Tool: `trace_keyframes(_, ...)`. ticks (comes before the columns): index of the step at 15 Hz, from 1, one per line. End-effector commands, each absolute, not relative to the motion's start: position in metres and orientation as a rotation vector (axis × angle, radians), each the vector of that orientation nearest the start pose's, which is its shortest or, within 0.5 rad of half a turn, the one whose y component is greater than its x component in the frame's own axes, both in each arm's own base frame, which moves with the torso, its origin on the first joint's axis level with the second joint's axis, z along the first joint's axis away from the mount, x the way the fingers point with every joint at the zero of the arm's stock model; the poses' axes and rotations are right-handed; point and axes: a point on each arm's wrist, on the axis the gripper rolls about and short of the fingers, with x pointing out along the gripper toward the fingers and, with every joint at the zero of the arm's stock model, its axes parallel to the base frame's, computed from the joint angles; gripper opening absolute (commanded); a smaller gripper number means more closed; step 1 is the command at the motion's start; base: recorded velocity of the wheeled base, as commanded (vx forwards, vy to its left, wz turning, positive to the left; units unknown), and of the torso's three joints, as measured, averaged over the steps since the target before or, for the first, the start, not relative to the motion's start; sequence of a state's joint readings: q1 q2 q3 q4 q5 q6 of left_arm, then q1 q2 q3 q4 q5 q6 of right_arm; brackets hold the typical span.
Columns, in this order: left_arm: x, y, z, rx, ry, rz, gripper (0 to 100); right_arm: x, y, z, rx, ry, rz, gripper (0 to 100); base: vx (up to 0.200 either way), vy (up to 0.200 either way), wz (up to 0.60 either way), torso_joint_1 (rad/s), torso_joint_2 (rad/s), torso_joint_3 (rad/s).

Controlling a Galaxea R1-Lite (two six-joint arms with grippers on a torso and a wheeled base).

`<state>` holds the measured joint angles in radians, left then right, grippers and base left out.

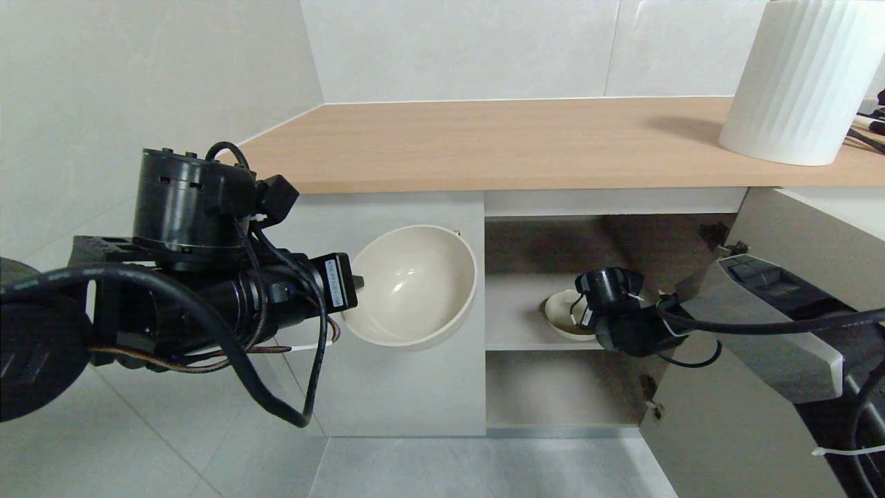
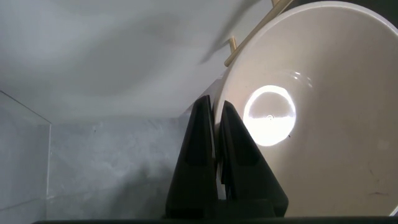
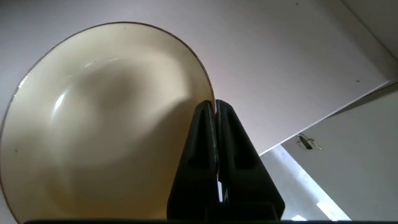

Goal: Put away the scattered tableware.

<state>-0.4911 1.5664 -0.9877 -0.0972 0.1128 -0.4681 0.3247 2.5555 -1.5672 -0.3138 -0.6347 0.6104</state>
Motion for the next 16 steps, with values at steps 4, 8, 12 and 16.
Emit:
trace_keyframes(4, 0.246, -0.128, 0.220, -0.311, 0.539, -0.253, 0, 0.466, 0.143, 0.001, 0.280, 0.474, -0.464, 100, 0.000, 0.000, 0.00, 0.000, 0.00, 0.000)
trace_keyframes(8, 0.246, -0.128, 0.220, -0.311, 0.538, -0.253, 0, 0.466, 0.143, 0.002, 0.286, 0.471, -0.464, 100, 0.000, 0.000, 0.00, 0.000, 0.00, 0.000)
trace_keyframes(12, 0.246, -0.128, 0.220, -0.310, 0.539, -0.255, 0, 0.457, 0.141, 0.020, 0.294, 0.461, -0.467, 100, 0.000, 0.000, 0.00, 0.000, 0.00, 0.000)
trace_keyframes(16, 0.244, -0.136, 0.215, -0.294, 0.560, -0.276, 0, 0.410, 0.143, 0.059, 0.301, 0.562, -0.290, 100, 0.000, 0.000, 0.00, 0.000, 0.00, 0.000)
